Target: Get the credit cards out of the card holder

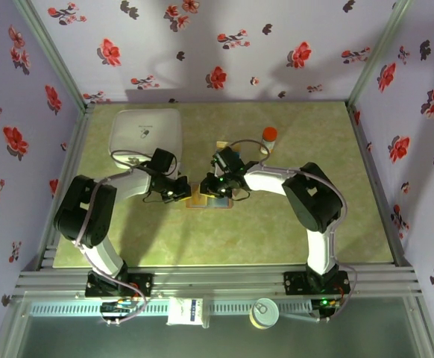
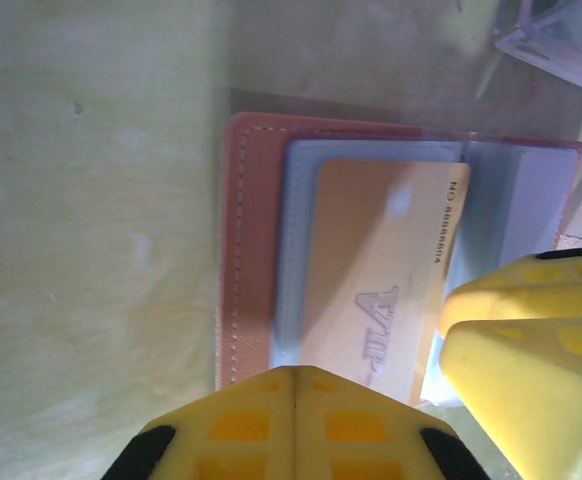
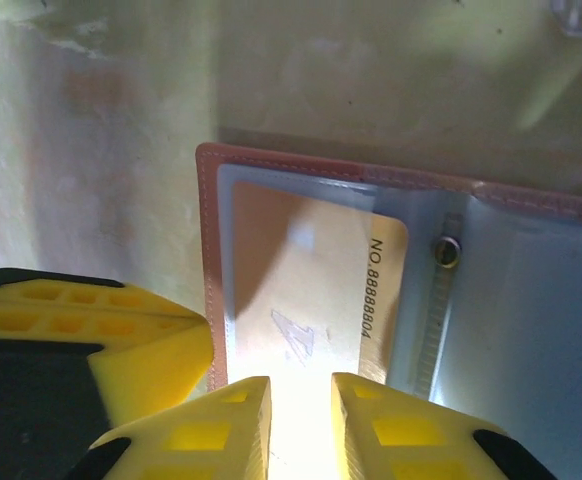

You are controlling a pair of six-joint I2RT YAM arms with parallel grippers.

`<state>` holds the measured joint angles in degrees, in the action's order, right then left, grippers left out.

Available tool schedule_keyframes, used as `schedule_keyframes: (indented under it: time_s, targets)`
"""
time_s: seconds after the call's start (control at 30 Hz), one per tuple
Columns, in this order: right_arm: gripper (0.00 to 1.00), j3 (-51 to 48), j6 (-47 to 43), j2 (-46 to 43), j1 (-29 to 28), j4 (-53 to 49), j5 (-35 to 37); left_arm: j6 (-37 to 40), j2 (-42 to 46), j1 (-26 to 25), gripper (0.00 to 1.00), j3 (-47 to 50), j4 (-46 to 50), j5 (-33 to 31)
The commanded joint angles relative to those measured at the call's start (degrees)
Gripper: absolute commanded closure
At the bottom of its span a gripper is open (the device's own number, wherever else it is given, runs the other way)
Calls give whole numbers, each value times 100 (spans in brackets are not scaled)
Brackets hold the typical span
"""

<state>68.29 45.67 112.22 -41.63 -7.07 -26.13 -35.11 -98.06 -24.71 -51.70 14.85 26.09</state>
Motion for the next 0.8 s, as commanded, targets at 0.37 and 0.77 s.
schedule_keyframes:
  time_s: [0.37,0.77]
  targets:
    - [77,213,-220,171,23,-782,322,167,-136,106,97,67,-66,44]
    - [75,66,-277,-343,23,-638,300,-8,146,99,97,-77,-38,181]
